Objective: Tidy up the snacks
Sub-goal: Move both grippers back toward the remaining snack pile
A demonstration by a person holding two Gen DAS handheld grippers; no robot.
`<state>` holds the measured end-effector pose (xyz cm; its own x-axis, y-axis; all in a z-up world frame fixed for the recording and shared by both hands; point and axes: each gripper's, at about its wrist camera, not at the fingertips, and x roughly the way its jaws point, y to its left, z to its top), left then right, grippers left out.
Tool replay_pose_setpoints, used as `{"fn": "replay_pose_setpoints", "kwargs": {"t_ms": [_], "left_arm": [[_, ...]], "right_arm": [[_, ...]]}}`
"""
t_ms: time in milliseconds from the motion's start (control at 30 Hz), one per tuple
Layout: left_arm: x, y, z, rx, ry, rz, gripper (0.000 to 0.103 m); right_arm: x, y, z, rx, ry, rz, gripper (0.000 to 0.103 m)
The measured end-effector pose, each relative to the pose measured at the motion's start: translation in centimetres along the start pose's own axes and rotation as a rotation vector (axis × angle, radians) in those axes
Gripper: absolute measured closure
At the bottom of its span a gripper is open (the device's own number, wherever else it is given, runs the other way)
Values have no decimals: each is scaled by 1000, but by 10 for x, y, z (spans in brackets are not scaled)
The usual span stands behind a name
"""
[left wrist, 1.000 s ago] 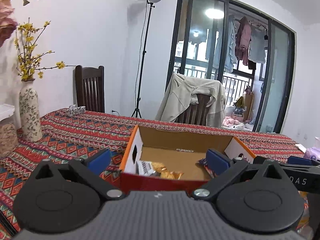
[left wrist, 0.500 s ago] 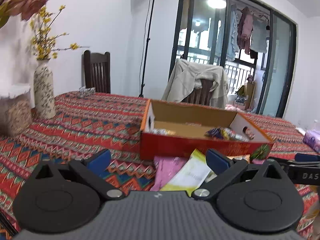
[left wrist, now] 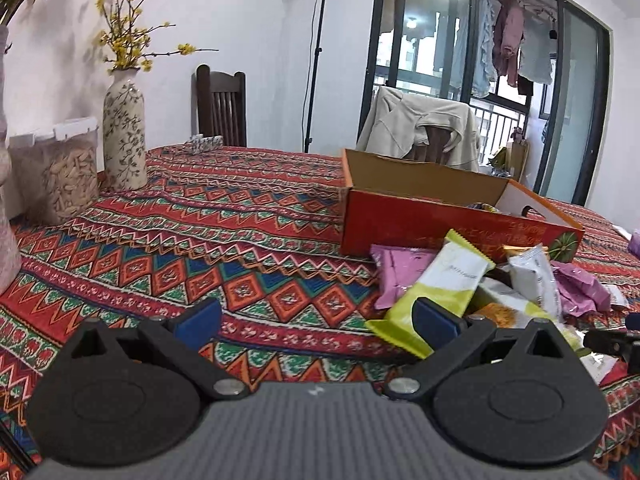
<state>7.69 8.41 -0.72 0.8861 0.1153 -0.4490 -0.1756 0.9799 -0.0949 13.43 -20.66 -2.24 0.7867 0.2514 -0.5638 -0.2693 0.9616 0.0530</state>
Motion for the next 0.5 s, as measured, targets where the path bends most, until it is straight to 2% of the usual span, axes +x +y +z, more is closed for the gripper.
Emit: {"fn": "replay_pose_setpoints", "kwargs": {"t_ms": [233, 500], "left_arm": [[0, 1, -4, 3, -15, -37, 0], [-4, -4, -8, 24, -39, -60, 0]], "right_arm": [[3, 18, -1, -39, 22, 37, 0], [16, 28, 1, -51, 59, 23, 0]]}}
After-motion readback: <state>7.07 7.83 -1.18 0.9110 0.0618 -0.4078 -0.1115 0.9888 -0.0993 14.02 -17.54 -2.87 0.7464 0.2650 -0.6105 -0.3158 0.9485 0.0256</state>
